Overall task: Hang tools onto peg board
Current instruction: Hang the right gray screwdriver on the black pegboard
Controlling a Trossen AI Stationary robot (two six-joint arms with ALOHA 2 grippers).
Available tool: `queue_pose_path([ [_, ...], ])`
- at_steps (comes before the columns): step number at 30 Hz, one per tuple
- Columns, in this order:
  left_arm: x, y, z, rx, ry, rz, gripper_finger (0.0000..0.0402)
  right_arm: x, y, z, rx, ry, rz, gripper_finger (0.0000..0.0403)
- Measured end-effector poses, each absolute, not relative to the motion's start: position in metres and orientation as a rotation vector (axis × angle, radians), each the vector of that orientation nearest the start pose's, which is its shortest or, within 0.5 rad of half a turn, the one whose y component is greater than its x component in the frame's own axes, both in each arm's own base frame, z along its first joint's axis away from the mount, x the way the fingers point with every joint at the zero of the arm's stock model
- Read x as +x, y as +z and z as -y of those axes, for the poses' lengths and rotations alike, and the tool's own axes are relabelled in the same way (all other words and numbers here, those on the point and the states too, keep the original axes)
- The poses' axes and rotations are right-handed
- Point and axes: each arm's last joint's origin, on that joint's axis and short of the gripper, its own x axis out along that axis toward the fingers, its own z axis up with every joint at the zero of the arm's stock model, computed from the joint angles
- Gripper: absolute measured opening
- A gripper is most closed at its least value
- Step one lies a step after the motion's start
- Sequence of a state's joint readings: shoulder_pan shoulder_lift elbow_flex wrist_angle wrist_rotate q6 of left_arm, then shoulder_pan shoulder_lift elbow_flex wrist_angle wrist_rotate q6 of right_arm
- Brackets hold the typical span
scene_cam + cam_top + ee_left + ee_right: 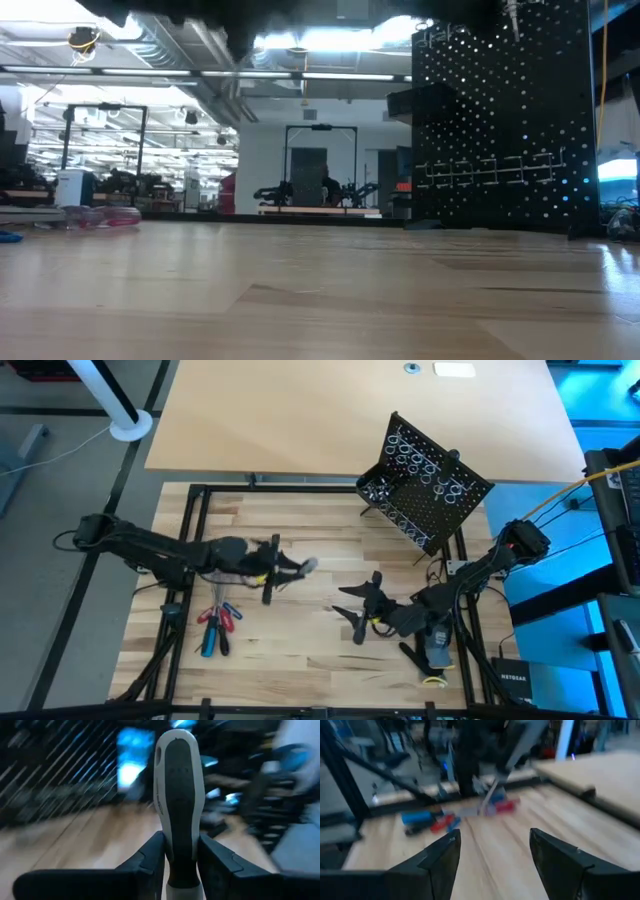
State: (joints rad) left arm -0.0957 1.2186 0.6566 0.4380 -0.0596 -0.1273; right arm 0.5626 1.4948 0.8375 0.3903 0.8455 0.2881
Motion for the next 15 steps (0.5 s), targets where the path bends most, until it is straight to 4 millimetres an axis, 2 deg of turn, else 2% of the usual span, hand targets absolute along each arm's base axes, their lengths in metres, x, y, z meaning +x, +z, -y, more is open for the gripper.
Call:
queue_pose_path([
  [3, 0.262, 0.269, 0.041, -0.064, -0.102, -0.028, 0.0083, 0.282, 0.254, -0.152, 0.080, -0.286, -0.048, 0.0237],
  [7, 0.260, 0.275, 0.053, -0.046, -0.148, 0.038, 0.0083, 0.292, 0.262, -0.151, 0.035, -0.190, 0.091, 0.0237],
  [15, 0.257, 0.279, 0.063, 0.000, -0.186, 0.080, 0.0085, 0.315, 0.273, -0.116, 0.064, -0.083, 0.290, 0.0237],
])
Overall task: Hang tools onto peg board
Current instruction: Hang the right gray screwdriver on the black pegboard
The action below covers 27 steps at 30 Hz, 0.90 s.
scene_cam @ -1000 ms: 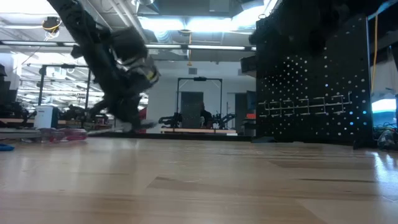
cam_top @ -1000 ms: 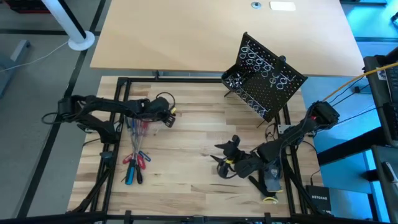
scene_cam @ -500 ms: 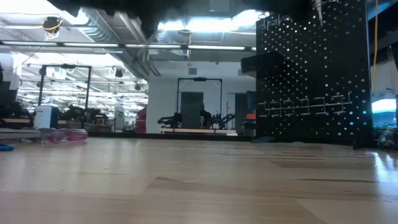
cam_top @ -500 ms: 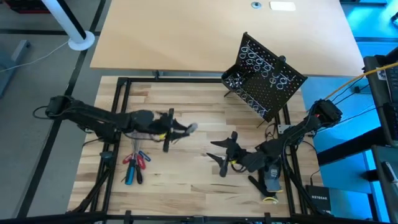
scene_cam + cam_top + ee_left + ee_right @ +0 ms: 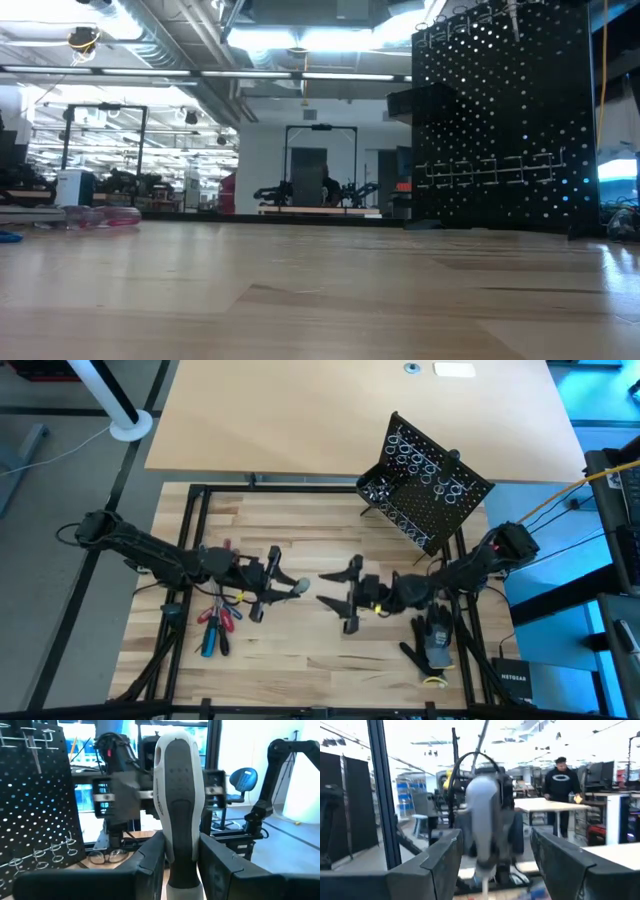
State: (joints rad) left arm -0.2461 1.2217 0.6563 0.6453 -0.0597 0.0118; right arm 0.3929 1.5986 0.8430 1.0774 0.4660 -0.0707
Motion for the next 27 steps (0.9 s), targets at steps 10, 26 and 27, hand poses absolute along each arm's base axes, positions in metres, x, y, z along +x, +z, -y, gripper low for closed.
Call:
queue_pose_path([
  [10, 0.257, 0.279, 0.064, -0.004, -0.187, 0.081, 0.0085, 0.345, 0.292, -0.115, -0.015, 0.010, 0.275, 0.0237],
  [26, 0.257, 0.279, 0.064, -0.004, -0.186, 0.081, 0.0086, 0.364, 0.301, -0.110, -0.086, -0.036, 0.219, 0.0219],
  [27, 0.257, 0.279, 0.064, -0.004, -0.186, 0.080, 0.0086, 0.364, 0.300, -0.110, -0.088, -0.035, 0.213, 0.0209],
])
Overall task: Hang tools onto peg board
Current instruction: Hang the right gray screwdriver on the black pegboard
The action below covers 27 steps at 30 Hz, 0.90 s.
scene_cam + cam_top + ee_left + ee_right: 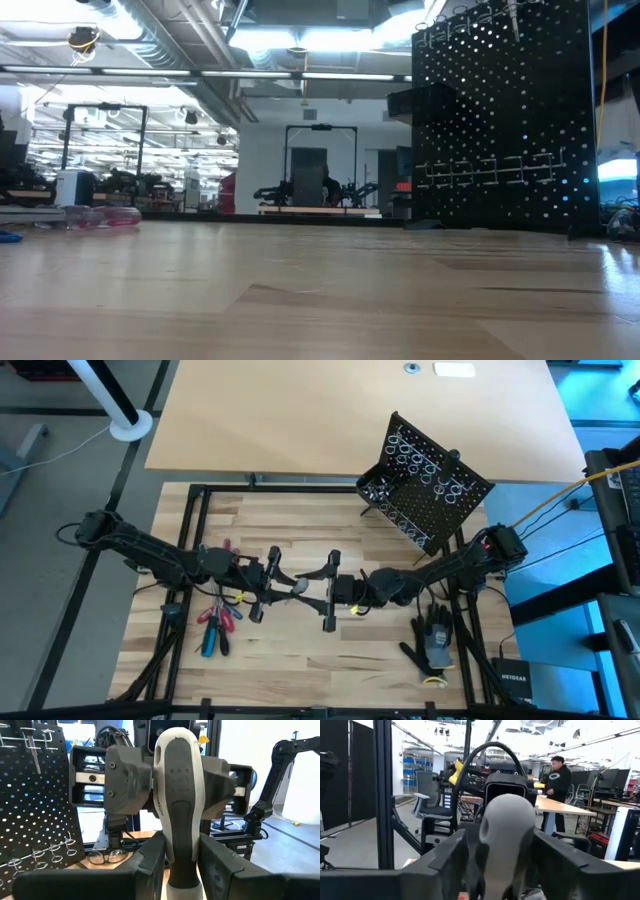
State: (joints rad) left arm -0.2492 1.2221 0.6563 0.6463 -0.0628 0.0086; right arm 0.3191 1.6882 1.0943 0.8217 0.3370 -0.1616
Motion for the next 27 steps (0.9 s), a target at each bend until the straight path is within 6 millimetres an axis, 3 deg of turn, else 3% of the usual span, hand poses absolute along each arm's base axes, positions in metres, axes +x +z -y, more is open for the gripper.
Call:
queue_pose_path([
  [5, 0.257, 0.278, 0.064, 0.002, -0.190, 0.079, 0.0086, 0.364, 0.300, -0.111, -0.089, 0.004, 0.222, 0.0138],
  [11, 0.258, 0.279, 0.063, 0.011, -0.188, 0.081, 0.0086, 0.361, 0.302, -0.115, -0.146, -0.007, 0.222, 0.0133],
  [15, 0.256, 0.281, 0.062, 0.014, -0.176, 0.088, 0.0086, 0.355, 0.311, -0.126, -0.247, -0.134, 0.185, 0.0133],
  [21, 0.250, 0.288, 0.052, 0.031, -0.152, 0.083, 0.0087, 0.352, 0.344, -0.142, -0.357, -0.240, 0.023, 0.0133],
  [25, 0.246, 0.290, 0.043, 0.014, -0.090, 0.054, 0.0086, 0.352, 0.369, -0.143, -0.418, -0.317, -0.119, 0.0133],
  [27, 0.243, 0.284, 0.039, 0.003, -0.069, -0.001, 0.0085, 0.346, 0.391, -0.140, -0.395, -0.349, -0.103, 0.0133],
])
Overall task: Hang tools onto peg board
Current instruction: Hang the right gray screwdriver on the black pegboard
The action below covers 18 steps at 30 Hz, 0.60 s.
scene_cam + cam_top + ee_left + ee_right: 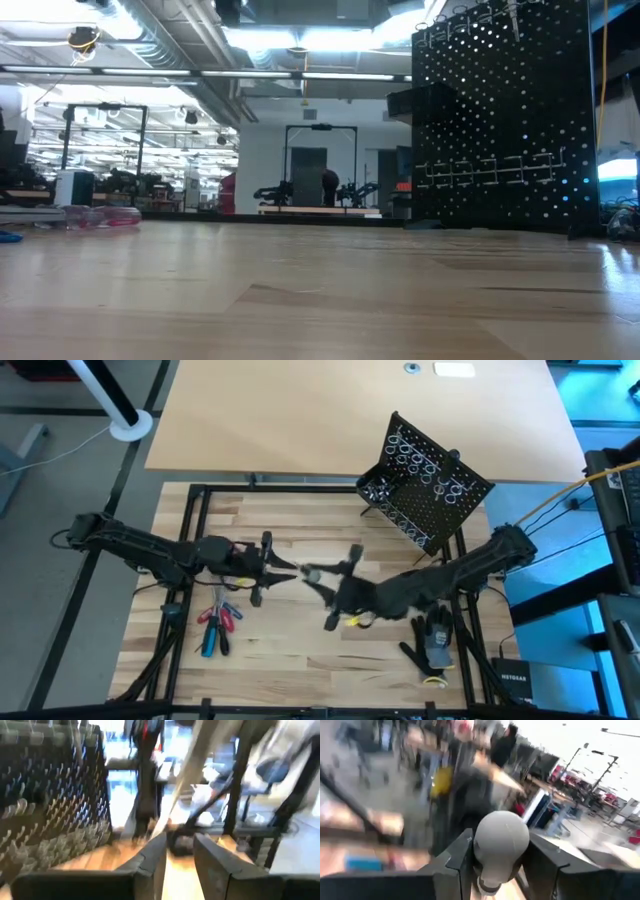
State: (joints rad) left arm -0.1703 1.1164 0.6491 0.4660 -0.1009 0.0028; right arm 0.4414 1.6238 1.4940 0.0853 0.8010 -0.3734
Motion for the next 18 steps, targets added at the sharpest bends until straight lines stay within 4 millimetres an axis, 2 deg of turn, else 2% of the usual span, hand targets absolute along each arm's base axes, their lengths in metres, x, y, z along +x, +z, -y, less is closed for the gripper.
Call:
queue_pose_path([
  [2, 0.244, 0.283, 0.038, -0.003, -0.070, -0.015, 0.0085, 0.342, 0.406, -0.138, -0.366, -0.367, -0.069, 0.0133],
  [5, 0.240, 0.294, 0.039, -0.005, -0.080, 0.051, 0.0085, 0.345, 0.407, -0.136, -0.394, -0.386, -0.089, 0.0133],
  [7, 0.240, 0.291, 0.039, -0.006, -0.079, 0.028, 0.0085, 0.347, 0.404, -0.136, -0.444, -0.418, -0.133, 0.0133],
  [8, 0.240, 0.289, 0.038, -0.005, -0.076, 0.010, 0.0085, 0.346, 0.409, -0.136, -0.447, -0.435, -0.127, 0.0133],
  [12, 0.236, 0.291, 0.035, 0.048, -0.066, 0.007, 0.0085, 0.324, 0.444, -0.135, -0.394, -0.453, -0.073, 0.0133],
  [16, 0.233, 0.294, 0.030, 0.087, -0.002, 0.011, 0.0085, 0.315, 0.447, -0.146, -0.435, -0.449, -0.145, 0.0133],
  [18, 0.231, 0.298, 0.027, 0.118, 0.041, 0.032, 0.0080, 0.307, 0.455, -0.150, -0.457, -0.521, -0.169, 0.0133],
])
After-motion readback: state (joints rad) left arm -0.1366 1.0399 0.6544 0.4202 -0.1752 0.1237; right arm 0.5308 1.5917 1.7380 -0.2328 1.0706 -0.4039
